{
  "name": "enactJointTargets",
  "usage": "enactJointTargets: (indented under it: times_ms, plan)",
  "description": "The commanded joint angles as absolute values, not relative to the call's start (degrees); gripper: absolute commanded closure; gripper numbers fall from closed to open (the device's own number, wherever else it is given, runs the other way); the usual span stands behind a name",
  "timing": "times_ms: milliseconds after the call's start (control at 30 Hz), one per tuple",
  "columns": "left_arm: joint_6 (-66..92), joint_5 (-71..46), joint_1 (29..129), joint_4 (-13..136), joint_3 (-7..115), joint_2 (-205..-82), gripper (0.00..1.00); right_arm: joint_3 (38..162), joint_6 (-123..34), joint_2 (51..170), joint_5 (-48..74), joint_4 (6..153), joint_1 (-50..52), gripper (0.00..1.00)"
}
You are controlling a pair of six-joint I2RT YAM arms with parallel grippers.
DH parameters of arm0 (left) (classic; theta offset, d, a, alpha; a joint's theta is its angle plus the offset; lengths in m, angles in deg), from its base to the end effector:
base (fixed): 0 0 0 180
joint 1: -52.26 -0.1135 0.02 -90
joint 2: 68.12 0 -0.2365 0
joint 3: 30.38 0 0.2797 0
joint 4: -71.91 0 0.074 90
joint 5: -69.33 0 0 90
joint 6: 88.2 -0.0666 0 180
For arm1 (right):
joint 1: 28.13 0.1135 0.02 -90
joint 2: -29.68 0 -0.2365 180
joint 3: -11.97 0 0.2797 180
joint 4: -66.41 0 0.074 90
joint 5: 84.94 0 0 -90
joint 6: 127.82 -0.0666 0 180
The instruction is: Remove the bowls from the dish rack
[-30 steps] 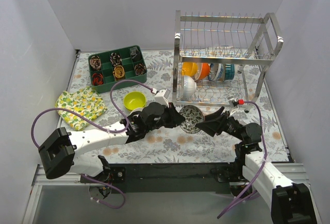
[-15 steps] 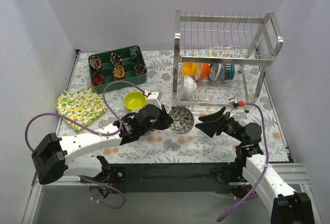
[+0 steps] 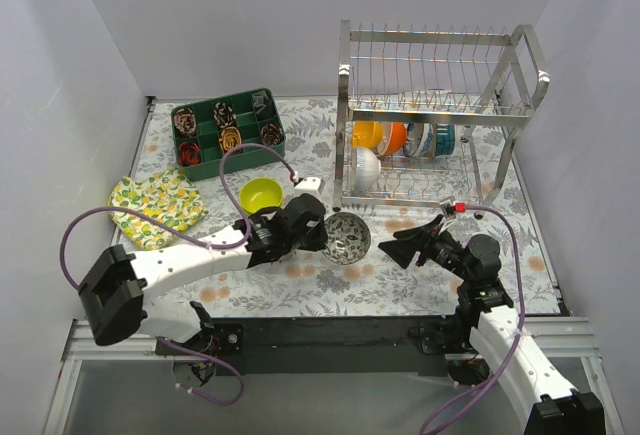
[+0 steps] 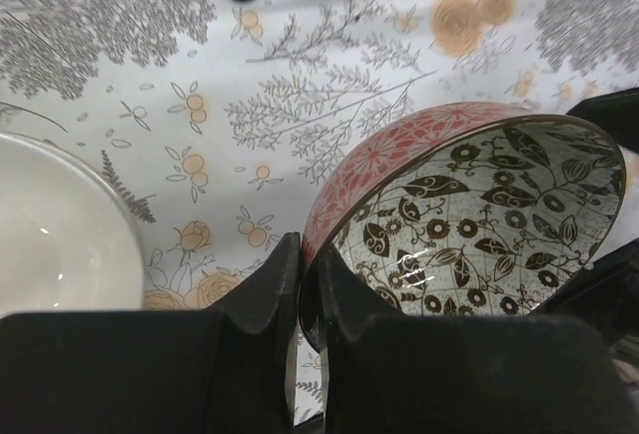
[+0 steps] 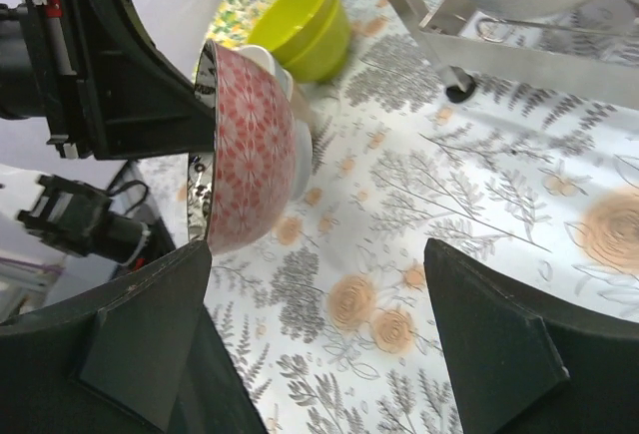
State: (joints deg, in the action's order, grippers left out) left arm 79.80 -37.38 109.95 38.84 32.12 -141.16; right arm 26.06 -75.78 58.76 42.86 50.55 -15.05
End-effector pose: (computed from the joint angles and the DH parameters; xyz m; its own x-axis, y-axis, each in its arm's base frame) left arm 0.1903 -0.2651 0.1935 -0.7596 -0.5516 -0.3445 -0.2154 0.7132 -0.6670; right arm 0.1954 0.0873 0.1580 -0.4655 0.3908 -0.7941 -0.6207 0.4954 0.6077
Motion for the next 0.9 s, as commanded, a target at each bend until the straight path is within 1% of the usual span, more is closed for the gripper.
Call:
enactJointTargets:
  times_ms: [0, 233, 267, 333, 400, 433, 467, 500, 567, 633, 733, 800, 833, 867]
  plan:
    - [78.36, -31.66, 109.74, 37.2, 35.44, -147.74, 1.0, 29.01, -68.42, 56.14, 37.94, 60.76, -15.3, 0.04]
    - [77.65, -29.99, 109.21, 37.11, 37.64, -155.92, 1.0, 30.78, -64.98, 53.94, 34.95, 66.23, -15.3, 0.03]
    - [77.48, -29.11, 109.12, 37.11, 37.82, -156.62, 0.96, 30.69, -64.72, 53.94, 34.86, 66.32, -15.3, 0.03]
    - [77.3, -28.14, 108.95, 37.02, 38.26, -158.99, 0.93, 31.04, -64.37, 54.03, 34.59, 66.58, -15.38, 0.03]
    - [77.39, -27.26, 108.95, 36.94, 38.35, -160.14, 0.84, 31.22, -64.02, 54.2, 34.24, 66.67, -15.21, 0.03]
    - [77.47, -27.17, 108.95, 37.02, 38.44, -160.67, 0.77, 31.39, -63.84, 54.38, 34.24, 66.58, -15.29, 0.03]
    - [77.47, -27.09, 108.95, 37.02, 38.44, -160.5, 0.7, 31.74, -63.84, 54.55, 34.33, 66.58, -15.3, 0.03]
    - [77.74, -27.0, 108.95, 36.94, 38.44, -160.23, 0.59, 32.01, -63.75, 54.81, 34.5, 66.5, -15.3, 0.03]
    - [77.91, -27.26, 108.95, 36.94, 38.44, -158.22, 0.5, 32.97, -62.96, 55.52, 34.42, 66.58, -15.21, 0.02]
    - [77.83, -28.57, 108.95, 36.76, 38.52, -156.2, 0.39, 33.76, -62.09, 56.48, 33.89, 66.5, -15.29, 0.02]
    - [77.83, -30.07, 108.95, 36.15, 38.61, -152.24, 0.25, 35.87, -61.29, 58.41, 33.19, 66.5, -15.21, 0.02]
    - [78.0, -30.86, 108.95, 35.88, 38.44, -148.73, 0.21, 37.27, -60.94, 60.43, 33.01, 65.89, -15.3, 0.01]
    - [78.09, -31.56, 108.95, 35.88, 38.35, -147.5, 0.15, 37.63, -60.85, 61.23, 32.92, 65.44, -15.21, 0.02]
    - [78.09, -32.09, 108.86, 35.79, 38.17, -146.36, 0.12, 38.16, -60.76, 62.1, 32.84, 65.09, -15.21, 0.01]
